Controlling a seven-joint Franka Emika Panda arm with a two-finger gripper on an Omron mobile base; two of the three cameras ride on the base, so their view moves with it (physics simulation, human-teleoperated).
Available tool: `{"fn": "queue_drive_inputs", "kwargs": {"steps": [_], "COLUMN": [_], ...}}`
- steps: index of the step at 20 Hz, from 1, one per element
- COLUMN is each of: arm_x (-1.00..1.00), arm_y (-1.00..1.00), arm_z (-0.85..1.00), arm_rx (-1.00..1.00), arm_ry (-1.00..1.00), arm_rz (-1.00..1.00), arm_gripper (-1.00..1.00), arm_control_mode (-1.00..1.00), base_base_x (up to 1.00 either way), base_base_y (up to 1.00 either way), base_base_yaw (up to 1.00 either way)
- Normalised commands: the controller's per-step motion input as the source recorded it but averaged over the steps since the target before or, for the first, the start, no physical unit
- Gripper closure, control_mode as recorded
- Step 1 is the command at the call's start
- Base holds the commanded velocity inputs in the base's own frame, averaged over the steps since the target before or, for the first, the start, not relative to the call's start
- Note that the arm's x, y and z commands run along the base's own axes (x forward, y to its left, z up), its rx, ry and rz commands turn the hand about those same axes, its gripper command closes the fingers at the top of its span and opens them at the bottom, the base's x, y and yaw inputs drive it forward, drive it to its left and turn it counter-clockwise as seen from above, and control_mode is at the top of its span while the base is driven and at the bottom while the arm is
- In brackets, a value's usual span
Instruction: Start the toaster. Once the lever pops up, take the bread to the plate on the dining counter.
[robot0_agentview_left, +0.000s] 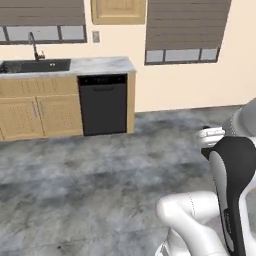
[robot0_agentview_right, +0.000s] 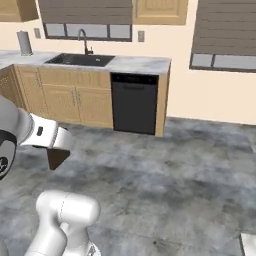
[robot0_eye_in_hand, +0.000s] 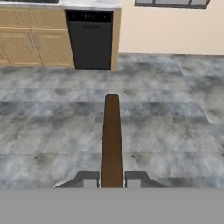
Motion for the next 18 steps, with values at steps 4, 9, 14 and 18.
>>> {"fn": "queue_drive_inputs", "kwargs": {"steps": [4,9,14,18], "arm_x": [0.0,0.0,0.0,0.0], "arm_y": [0.0,0.0,0.0,0.0], "arm_z": [0.0,0.0,0.0,0.0], "arm_rx": [0.0,0.0,0.0,0.0], "arm_ry": [0.0,0.0,0.0,0.0], "arm_rz": [0.0,0.0,0.0,0.0], "arm_gripper": [1.0,1.0,1.0,1.0], "arm_control_mode": [1.0,1.0,1.0,1.0], "base_base_x": [0.04,0.14,0.3,0.47], "base_base_y": [0.26,0.3,0.39,0.78], "base_base_yaw": [0.57,0.56,0.57,0.53]}}
